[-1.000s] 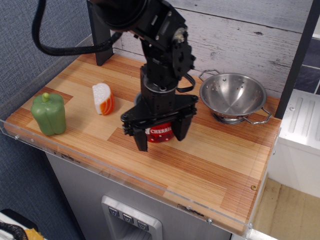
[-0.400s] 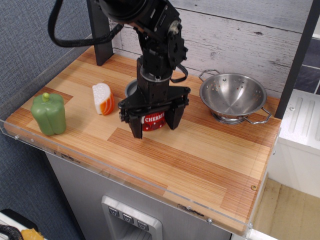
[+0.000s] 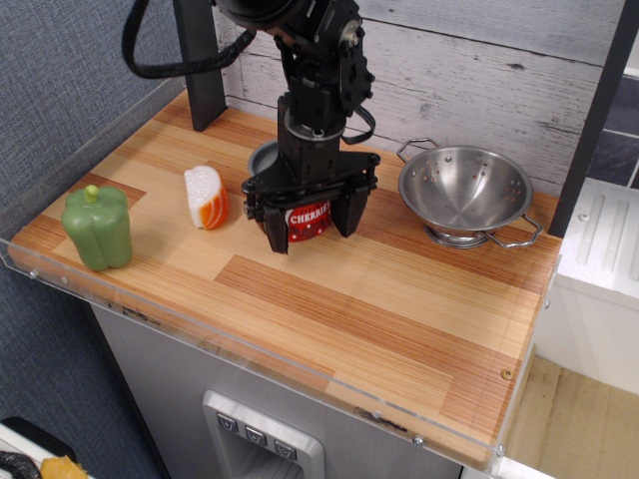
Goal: Put the can to the left of the pot and above the white item.
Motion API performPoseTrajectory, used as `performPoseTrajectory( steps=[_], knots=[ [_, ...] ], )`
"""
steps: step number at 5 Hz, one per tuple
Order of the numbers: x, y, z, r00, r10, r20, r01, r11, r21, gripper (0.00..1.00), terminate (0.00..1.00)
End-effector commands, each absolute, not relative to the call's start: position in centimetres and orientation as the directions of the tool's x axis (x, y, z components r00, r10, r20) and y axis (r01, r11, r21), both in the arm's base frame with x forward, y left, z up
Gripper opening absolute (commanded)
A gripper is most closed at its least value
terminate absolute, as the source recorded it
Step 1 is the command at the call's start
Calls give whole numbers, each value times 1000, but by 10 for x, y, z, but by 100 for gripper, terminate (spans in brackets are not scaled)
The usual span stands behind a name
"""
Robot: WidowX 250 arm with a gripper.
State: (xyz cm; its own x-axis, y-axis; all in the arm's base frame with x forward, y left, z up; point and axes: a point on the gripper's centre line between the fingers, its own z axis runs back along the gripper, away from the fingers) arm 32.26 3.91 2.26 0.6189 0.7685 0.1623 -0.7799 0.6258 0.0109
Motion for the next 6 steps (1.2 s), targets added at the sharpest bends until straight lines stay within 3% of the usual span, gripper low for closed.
performPoseTrajectory(
  steps=[1, 4, 6],
  knots=[
    [347, 55, 44, 585, 786, 201, -798, 601, -28, 100, 0],
    [373, 74, 41, 582, 782, 222, -799, 601, -21, 100, 0],
    [378, 84, 51, 567, 784, 251, -804, 593, -38, 100, 0]
  ],
)
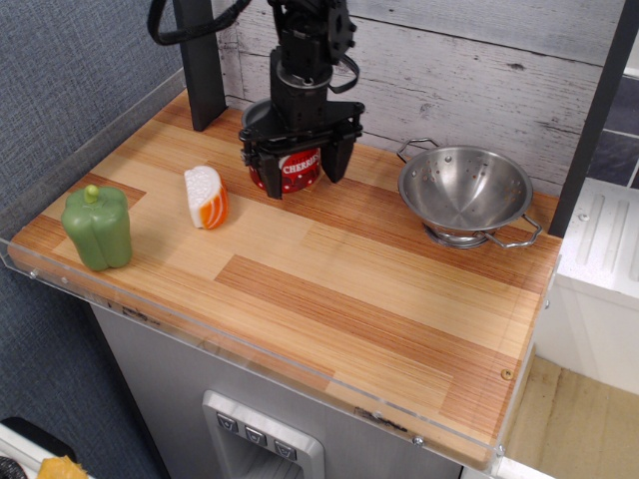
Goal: Put the can to the left of the pot and above the white item.
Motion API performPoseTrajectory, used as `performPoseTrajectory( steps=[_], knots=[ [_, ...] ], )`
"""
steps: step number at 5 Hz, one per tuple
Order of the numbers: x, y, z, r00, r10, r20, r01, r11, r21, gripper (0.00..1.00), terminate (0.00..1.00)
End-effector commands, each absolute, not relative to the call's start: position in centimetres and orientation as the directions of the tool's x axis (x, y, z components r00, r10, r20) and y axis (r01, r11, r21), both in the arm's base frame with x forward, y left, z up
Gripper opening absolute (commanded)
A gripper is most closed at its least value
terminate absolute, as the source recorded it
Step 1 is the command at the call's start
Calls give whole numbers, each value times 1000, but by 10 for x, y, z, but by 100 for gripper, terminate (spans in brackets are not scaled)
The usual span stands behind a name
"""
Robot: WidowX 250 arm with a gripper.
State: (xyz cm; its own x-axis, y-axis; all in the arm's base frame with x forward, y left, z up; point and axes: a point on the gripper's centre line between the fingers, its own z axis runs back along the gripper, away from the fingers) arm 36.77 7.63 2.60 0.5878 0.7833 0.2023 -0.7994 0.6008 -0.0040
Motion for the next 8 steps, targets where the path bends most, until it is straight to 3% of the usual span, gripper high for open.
performPoseTrajectory(
  steps=[1, 3, 5, 6, 7, 8],
  knots=[
    [375, 83, 62, 564, 782, 264, -803, 595, -46, 100, 0],
    [361, 67, 86, 572, 773, 276, -784, 614, -93, 100, 0],
    [327, 48, 112, 633, 731, 253, -754, 656, -11, 100, 0],
    [307, 36, 121, 762, 605, 231, -635, 767, 88, 100, 0],
    [281, 18, 125, 834, 495, 243, -526, 846, 83, 100, 0],
    [283, -11, 128, 876, 386, 290, -411, 911, 29, 100, 0]
  ],
)
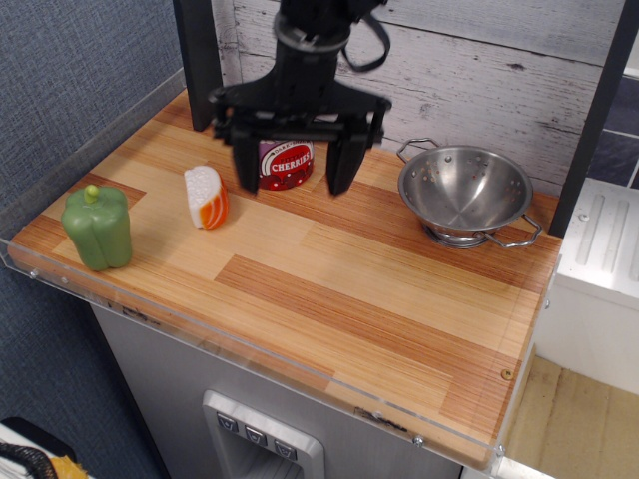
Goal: Put the can to the left of the pot and above the white item.
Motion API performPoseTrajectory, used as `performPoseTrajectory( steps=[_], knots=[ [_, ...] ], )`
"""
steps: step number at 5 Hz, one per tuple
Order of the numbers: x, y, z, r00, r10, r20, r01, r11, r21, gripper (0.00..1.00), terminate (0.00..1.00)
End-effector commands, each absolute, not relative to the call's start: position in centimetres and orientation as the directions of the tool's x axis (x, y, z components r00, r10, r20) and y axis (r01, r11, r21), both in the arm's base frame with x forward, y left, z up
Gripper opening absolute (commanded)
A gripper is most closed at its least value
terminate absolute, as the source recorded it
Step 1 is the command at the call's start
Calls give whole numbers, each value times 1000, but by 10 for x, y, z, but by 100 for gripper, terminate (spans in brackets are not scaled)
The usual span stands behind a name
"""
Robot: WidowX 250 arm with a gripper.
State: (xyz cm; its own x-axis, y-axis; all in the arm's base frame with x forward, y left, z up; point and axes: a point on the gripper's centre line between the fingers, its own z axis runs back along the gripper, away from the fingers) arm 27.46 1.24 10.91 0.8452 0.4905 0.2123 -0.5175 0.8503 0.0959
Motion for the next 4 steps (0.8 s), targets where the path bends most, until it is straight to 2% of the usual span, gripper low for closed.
performPoseTrajectory(
  steps=[1, 2, 3, 4],
  knots=[
    [283, -52, 136, 904, 276, 326, -277, 960, -44, 100, 0],
    [276, -84, 141, 918, 170, 357, -175, 984, -20, 100, 0],
    [272, -104, 144, 942, 80, 326, -69, 997, -47, 100, 0],
    [272, -104, 144, 942, 80, 326, -69, 997, -47, 100, 100]
  ],
)
